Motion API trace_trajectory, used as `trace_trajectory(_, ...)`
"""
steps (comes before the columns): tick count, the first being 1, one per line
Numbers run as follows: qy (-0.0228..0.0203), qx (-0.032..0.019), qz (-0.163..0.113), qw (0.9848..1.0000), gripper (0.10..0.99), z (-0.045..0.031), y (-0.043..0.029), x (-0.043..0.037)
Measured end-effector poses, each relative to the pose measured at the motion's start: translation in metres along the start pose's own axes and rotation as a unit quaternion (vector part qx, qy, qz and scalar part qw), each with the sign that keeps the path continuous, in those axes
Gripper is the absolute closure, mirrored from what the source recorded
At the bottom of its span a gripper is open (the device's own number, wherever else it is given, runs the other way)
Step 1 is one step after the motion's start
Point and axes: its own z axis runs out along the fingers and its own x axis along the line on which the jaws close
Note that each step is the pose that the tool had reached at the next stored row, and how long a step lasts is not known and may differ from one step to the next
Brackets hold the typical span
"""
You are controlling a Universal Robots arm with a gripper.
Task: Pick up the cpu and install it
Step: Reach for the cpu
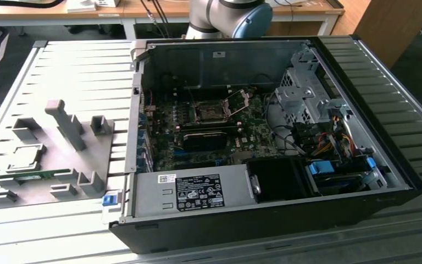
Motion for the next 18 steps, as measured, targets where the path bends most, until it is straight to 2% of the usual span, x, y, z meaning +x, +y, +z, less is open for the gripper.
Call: trace_trajectory(18, 0.0001, 0.0, 0.0, 1.0, 0.98, 0.0006, -0.0012, 0.0148)
